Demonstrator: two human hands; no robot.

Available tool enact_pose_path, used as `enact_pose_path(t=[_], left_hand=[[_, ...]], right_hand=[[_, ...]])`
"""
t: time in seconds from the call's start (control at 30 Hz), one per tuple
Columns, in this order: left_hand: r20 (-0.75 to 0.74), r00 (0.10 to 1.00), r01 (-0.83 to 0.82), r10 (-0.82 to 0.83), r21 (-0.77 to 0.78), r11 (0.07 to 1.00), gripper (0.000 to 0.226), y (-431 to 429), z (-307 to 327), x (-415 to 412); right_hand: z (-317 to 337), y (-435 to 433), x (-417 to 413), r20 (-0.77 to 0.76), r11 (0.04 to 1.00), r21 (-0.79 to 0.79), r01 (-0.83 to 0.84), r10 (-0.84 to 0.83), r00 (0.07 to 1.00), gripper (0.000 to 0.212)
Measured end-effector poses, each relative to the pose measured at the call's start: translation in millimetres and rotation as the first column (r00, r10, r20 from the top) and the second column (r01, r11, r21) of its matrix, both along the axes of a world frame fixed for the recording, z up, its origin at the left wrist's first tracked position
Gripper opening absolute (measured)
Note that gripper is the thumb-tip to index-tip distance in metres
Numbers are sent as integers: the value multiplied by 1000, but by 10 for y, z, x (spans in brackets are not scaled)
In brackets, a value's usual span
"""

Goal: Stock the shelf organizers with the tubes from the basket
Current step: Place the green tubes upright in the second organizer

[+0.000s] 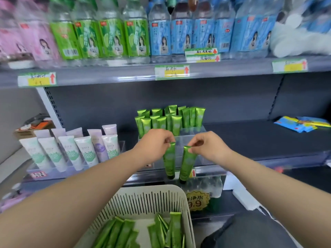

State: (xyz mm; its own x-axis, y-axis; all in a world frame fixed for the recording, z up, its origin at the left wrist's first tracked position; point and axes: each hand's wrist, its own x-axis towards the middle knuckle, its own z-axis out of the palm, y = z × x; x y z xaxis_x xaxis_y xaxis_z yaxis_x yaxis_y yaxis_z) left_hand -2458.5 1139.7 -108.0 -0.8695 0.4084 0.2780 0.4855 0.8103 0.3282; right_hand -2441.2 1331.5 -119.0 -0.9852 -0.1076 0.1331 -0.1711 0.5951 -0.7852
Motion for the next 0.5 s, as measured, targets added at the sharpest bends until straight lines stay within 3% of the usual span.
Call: enact_pose_path(t=[0.33, 0.5], left_hand=[[-145, 989, 27, -15, 79, 997, 18, 421, 296, -601], [-190, 981, 39, -26, 68, 997, 21, 583, 375, -932]], right_hand=[[310, 357, -550, -170, 992, -88, 96, -110, 979, 22], [320, 484, -850, -219, 984, -127, 124, -150, 964, 17]])
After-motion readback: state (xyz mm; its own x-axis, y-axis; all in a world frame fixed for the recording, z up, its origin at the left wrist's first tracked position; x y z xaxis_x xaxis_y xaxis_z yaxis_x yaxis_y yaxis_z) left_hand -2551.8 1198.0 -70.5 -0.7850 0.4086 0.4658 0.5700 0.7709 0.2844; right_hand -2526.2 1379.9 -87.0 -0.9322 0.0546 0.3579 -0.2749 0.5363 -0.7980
